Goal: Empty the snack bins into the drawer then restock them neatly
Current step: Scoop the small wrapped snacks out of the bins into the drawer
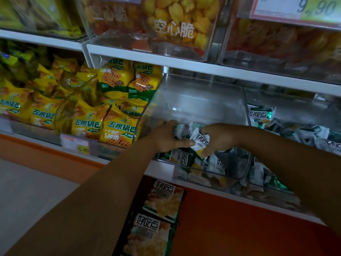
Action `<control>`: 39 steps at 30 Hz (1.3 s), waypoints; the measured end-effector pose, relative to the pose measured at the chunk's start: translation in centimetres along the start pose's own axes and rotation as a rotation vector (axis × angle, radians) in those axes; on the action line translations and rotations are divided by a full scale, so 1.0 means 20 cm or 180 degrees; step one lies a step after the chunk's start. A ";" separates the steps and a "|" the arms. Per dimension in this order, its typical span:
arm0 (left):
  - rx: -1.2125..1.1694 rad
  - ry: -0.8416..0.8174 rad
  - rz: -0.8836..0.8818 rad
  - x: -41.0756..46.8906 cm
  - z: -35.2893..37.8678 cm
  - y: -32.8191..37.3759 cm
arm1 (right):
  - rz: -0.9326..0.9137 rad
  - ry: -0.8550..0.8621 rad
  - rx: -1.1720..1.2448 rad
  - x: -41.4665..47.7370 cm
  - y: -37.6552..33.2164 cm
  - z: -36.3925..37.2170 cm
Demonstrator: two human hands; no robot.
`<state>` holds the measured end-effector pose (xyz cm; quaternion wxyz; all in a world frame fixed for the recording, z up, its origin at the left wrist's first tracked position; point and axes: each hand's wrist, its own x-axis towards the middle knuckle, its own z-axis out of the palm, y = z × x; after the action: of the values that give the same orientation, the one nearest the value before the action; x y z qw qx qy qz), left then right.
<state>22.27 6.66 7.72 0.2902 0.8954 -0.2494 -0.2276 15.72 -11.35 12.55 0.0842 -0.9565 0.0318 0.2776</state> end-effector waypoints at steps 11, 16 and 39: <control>-0.0403 0.1678 0.0949 -0.23 -0.09 0.11 | 0.0036 0.1928 0.1049 -0.28 -0.11 -0.06; -0.0345 0.1422 0.1405 -0.62 -0.06 0.19 | -0.0295 0.1998 0.1430 -0.73 -0.19 0.14; 0.0627 -0.1527 -0.0182 -0.39 1.69 -0.19 | 0.1474 -0.0299 0.2160 -0.41 0.58 1.92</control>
<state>-1.28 0.16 -17.17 0.1276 0.8464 -0.3067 -0.4162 -12.62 -15.83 -16.64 0.3314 -0.8283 0.3320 0.3063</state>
